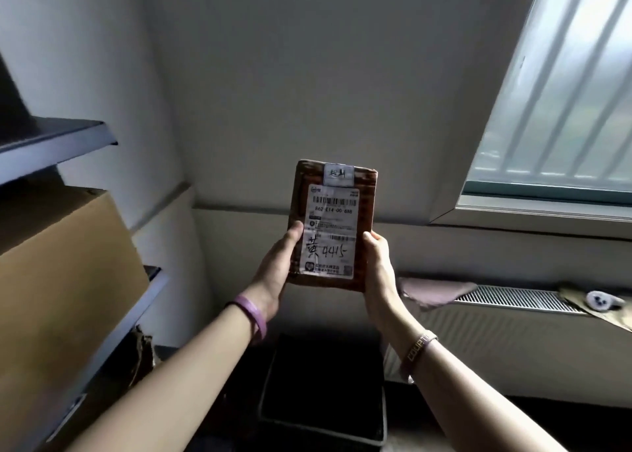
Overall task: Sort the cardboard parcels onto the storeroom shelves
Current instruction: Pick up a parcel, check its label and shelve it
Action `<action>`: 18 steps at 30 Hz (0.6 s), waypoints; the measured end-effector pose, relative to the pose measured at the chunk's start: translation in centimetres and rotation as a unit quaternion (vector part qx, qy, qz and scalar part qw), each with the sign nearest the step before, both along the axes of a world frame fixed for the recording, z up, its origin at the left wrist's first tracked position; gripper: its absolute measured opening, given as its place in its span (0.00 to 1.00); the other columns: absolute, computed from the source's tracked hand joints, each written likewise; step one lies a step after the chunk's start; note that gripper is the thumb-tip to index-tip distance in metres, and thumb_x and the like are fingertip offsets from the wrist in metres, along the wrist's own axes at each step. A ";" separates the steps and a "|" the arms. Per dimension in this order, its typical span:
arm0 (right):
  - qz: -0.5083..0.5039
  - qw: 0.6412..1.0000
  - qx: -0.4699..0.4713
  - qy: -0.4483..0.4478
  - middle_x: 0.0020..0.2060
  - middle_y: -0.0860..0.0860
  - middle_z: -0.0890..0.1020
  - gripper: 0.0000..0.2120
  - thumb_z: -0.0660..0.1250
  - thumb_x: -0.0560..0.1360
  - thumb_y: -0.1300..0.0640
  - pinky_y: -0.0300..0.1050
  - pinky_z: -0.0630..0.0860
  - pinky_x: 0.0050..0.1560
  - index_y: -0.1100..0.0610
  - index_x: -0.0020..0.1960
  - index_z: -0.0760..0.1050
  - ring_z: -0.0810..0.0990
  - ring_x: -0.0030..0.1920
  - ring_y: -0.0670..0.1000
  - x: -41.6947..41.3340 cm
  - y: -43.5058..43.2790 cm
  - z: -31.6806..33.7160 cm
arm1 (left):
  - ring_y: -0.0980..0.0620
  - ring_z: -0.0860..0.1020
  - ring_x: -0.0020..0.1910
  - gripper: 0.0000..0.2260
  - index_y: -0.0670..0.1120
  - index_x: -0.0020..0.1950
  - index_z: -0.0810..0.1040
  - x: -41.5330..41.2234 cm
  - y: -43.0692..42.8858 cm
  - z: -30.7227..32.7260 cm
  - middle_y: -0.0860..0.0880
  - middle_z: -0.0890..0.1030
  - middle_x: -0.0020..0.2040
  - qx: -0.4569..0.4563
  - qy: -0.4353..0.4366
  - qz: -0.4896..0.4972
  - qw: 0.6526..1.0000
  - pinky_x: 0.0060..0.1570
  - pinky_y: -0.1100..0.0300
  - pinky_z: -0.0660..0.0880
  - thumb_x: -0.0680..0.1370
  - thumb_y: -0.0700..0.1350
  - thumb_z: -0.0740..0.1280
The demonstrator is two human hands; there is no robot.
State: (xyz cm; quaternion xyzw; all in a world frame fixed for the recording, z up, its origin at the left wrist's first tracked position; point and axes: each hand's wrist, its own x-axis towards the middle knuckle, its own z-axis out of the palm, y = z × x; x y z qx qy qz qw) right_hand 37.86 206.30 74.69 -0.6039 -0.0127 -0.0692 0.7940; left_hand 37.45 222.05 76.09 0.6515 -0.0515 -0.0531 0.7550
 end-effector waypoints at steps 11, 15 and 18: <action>0.062 0.993 -0.041 0.092 0.56 0.47 0.80 0.16 0.61 0.77 0.42 0.34 0.79 0.45 0.48 0.62 0.67 0.83 0.51 0.39 16.7 0.8 -13.3 | 0.46 0.81 0.56 0.27 0.50 0.63 0.79 15.0 -0.4 -12.0 0.46 0.83 0.57 -0.022 0.115 0.105 0.988 0.61 0.46 0.75 0.71 0.66 0.62; 0.082 0.986 -0.045 0.142 0.57 0.46 0.80 0.17 0.62 0.75 0.41 0.32 0.78 0.47 0.46 0.61 0.68 0.81 0.53 0.38 20.1 1.8 -20.6 | 0.50 0.83 0.52 0.18 0.52 0.55 0.82 18.2 0.3 -19.4 0.47 0.84 0.54 -0.022 0.142 0.187 0.972 0.47 0.56 0.81 0.73 0.60 0.64; 0.096 0.975 -0.051 0.195 0.59 0.47 0.80 0.24 0.63 0.72 0.39 0.31 0.77 0.47 0.48 0.64 0.68 0.81 0.54 0.38 21.4 2.8 -27.0 | 0.51 0.83 0.52 0.21 0.50 0.59 0.79 19.8 1.5 -26.3 0.48 0.84 0.53 -0.029 0.218 0.220 0.950 0.50 0.55 0.80 0.72 0.61 0.66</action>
